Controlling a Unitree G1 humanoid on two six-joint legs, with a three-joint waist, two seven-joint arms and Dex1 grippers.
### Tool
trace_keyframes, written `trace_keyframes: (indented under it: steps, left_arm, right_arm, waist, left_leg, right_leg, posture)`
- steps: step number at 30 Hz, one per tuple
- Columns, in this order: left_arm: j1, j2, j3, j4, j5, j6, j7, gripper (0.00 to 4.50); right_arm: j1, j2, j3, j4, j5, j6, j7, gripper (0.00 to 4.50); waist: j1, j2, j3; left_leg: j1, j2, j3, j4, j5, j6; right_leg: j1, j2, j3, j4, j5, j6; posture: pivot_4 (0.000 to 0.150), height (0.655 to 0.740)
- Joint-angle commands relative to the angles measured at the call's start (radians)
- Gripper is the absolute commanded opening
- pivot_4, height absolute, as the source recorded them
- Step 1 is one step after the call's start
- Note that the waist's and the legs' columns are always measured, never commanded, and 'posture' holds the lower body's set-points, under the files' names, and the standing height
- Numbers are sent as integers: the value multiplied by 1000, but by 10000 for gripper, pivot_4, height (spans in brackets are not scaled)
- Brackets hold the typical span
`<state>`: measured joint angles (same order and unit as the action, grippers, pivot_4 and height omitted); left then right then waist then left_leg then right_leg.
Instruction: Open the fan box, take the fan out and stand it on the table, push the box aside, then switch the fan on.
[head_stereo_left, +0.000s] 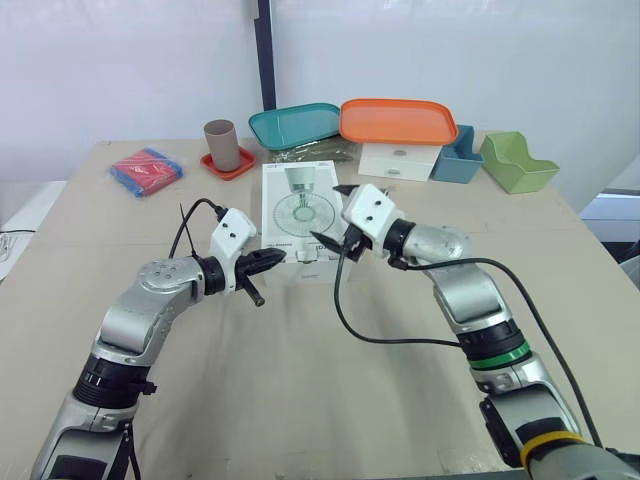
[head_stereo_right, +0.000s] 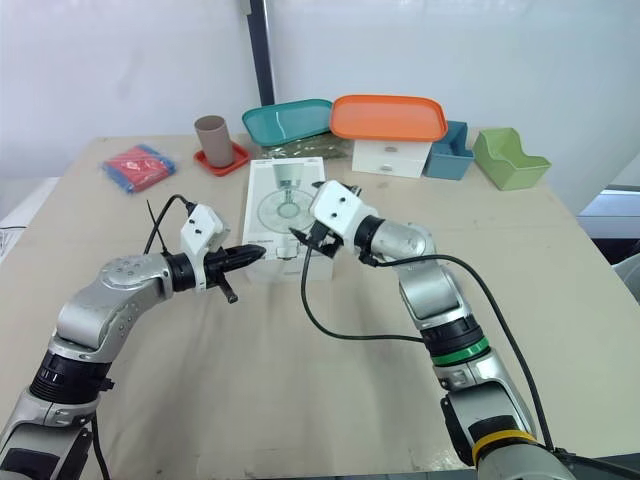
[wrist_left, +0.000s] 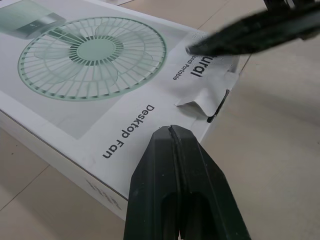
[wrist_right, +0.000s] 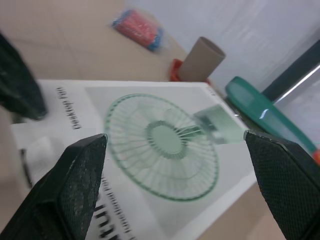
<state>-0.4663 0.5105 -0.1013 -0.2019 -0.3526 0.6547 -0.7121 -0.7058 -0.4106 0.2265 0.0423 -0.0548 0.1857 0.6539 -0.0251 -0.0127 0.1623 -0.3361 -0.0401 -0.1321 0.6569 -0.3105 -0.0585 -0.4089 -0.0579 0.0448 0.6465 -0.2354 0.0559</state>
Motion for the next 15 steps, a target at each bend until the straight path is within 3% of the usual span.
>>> trace_keyframes:
  steps: [1,5,15]
  left_arm:
    - [25,4,-26,13,17,12,-3,345]
    - [23,-2,-9,25,11,14,6,345]
    - [6,-18,33,58,-16,33,14,345]
  right_arm:
    - [-35,9,-37,7,-8,-47,-39,45000]
    - [-22,9,-49,1,36,-1,-6,45000]
    - [112,-136,-24,-189,212,220,290,45000]
  waist:
    - [0,0,0]
    - [0,0,0]
    - [0,0,0]
  left_leg:
    - [0,0,0,0,0,0]
    - [0,0,0,0,0,0]
    - [0,0,-1,0,-2,4]
  right_leg:
    - [0,0,0,0,0,0]
    - [0,0,0,0,0,0]
    - [1,0,0,0,0,0]
  posture:
    - [1500,7400]
    - [1500,7400]
    - [1500,7400]
